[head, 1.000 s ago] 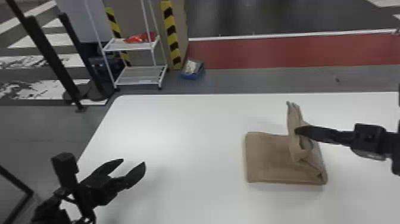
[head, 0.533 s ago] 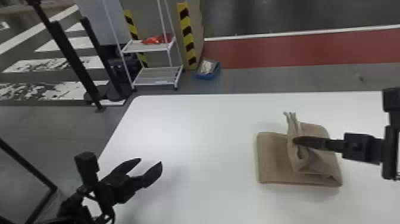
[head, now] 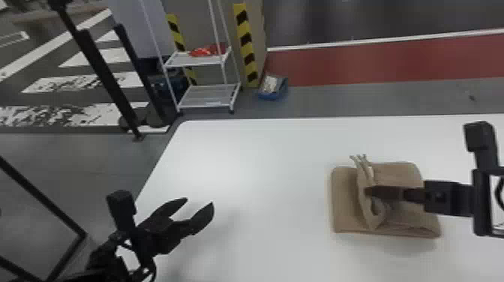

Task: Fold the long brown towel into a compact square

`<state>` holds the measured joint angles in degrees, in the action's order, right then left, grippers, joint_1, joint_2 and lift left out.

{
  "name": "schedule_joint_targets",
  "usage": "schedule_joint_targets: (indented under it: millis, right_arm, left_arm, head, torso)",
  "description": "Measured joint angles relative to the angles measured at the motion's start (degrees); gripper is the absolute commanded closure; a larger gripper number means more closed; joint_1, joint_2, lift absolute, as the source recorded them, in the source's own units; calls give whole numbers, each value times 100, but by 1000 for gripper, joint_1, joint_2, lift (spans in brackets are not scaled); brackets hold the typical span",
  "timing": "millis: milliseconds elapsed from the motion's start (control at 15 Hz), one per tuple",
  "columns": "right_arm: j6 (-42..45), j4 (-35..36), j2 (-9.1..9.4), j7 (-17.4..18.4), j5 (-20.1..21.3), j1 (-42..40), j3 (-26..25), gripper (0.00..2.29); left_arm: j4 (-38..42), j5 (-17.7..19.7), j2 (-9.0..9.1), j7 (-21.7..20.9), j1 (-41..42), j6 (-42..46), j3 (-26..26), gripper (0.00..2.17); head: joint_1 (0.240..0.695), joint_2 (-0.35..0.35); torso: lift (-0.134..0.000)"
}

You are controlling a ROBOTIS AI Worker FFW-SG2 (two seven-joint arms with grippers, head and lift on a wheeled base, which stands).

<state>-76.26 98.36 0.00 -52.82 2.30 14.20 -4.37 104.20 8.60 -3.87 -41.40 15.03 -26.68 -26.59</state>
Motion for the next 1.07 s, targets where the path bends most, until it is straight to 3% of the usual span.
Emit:
schedule_joint_targets:
  millis: [67,600,733,933,1067]
  right_arm:
    - [11,-19,0,2,-4,-25,91,-1]
    - [739,-38,0,144,-701,-358,-30,56]
    - [747,-88,0,207,-668,-365,74,60]
    - [877,-259,0,248,-415,-365,500,394]
    - [944,-333,0,232,-232,-367,783,404]
  left_arm:
    - [19,1,2,-4,0,0,1,66]
    - [48,2,21,-15,3,-18,13,66]
    - [71,2,41,-26,34,-18,20,66]
    - [156,2,61,-35,95,-25,30,66]
    - [211,2,65,-35,125,-47,28,66]
  head:
    - [695,288]
    - [695,304]
    - [695,305]
    - [695,327]
    - [695,342]
  torso:
    - [-124]
    - [-124]
    - [-124]
    - [-124]
    - [-124]
